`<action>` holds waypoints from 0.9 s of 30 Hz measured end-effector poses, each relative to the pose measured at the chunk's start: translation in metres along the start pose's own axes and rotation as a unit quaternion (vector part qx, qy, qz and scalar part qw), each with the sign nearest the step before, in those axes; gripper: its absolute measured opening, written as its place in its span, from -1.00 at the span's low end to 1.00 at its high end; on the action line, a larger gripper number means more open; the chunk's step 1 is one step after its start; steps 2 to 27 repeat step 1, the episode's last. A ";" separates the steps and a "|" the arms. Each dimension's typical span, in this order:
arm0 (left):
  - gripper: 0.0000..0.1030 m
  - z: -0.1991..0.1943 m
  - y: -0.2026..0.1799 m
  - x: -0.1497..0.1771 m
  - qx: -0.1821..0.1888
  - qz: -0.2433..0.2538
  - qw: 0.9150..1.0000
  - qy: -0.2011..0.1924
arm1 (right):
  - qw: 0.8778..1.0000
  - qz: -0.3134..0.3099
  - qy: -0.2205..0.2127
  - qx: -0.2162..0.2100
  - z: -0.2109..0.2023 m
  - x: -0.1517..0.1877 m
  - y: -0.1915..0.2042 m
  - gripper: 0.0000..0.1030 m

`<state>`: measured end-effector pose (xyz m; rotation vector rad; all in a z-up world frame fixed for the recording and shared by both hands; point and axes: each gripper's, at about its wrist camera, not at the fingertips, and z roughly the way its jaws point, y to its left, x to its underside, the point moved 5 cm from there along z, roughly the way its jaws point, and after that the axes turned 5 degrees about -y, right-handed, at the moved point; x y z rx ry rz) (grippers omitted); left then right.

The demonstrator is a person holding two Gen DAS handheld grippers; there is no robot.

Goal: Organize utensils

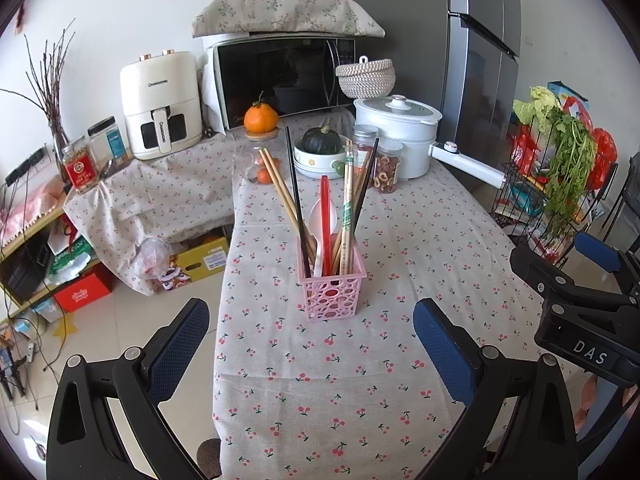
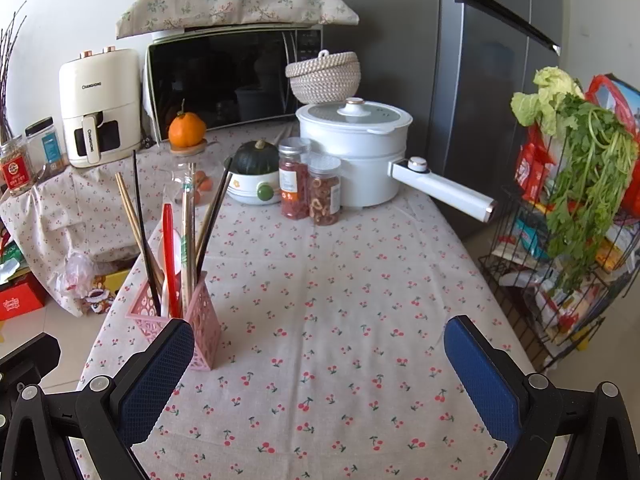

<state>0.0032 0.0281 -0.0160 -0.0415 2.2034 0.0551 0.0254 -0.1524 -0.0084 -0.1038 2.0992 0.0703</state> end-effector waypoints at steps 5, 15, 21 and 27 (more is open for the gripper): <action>1.00 0.000 0.001 0.000 -0.001 -0.002 1.000 0.000 | 1.000 0.000 0.000 0.000 0.000 0.000 0.000 0.99; 1.00 0.000 0.001 0.000 -0.001 -0.002 1.000 0.000 | 1.000 0.000 0.000 0.000 0.000 0.000 0.000 0.99; 1.00 0.000 0.001 0.000 -0.001 -0.002 1.000 0.000 | 1.000 0.000 0.000 0.000 0.000 0.000 0.000 0.99; 1.00 0.000 0.001 0.000 -0.001 -0.002 1.000 0.000 | 1.000 0.000 0.000 0.000 0.000 0.000 0.000 0.99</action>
